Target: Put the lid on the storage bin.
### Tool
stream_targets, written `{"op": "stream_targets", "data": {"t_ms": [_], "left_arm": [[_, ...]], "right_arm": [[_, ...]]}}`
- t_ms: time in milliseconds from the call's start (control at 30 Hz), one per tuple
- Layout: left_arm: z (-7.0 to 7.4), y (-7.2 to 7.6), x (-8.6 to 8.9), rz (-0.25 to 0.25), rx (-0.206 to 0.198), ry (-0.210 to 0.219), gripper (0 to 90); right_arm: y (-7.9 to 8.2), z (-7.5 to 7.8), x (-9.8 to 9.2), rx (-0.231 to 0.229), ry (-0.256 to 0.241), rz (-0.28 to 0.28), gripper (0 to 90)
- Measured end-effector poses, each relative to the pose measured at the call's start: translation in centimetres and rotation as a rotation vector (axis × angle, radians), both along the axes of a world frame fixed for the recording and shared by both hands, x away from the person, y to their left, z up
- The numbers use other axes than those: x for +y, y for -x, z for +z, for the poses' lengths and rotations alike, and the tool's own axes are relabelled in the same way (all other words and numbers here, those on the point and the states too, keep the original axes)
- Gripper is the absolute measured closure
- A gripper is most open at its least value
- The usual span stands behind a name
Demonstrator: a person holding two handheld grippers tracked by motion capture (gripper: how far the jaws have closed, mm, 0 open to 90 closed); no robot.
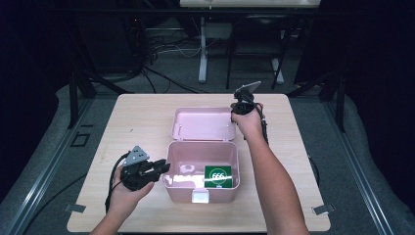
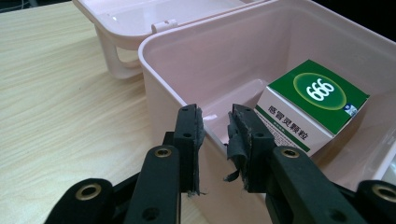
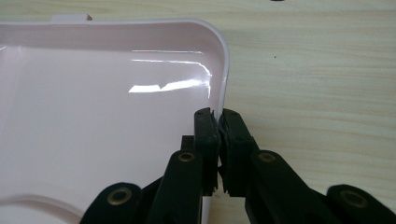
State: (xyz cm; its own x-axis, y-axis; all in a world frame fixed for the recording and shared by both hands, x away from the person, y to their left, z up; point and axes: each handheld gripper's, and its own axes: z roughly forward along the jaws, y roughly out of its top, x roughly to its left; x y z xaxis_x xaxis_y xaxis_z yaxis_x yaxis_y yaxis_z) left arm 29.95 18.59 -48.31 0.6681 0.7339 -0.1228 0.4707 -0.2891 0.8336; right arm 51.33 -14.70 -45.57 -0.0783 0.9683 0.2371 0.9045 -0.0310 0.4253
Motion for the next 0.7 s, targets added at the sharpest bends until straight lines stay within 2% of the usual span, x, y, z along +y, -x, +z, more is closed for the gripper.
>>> {"op": "stream_targets", "data": {"t_ms": [200,300,367,400,700], "left_arm": [[0.0,0.0,0.0,0.001,0.000,0.001,73.0],[0.0,0.0,0.0,0.001,0.002,-0.001,73.2],[0.0,0.0,0.0,0.003,0.001,-0.002,73.2],[0.0,0.0,0.0,0.003,0.002,-0.002,73.3],[0.0,0.0,0.0,0.006,0.002,-0.002,73.5]], "right_arm": [[0.4,0.8,-0.1,-0.040,-0.011,0.002,87.0],[0.7,1.6,0.0,-0.075,0.005,0.016,87.3],[0.8,1.9,0.0,-0.071,0.007,0.015,87.3],[1.0,2.3,0.0,-0.090,0.008,0.020,87.4],[2.0,4.1,0.0,-0.147,0.019,0.047,87.8]]}}
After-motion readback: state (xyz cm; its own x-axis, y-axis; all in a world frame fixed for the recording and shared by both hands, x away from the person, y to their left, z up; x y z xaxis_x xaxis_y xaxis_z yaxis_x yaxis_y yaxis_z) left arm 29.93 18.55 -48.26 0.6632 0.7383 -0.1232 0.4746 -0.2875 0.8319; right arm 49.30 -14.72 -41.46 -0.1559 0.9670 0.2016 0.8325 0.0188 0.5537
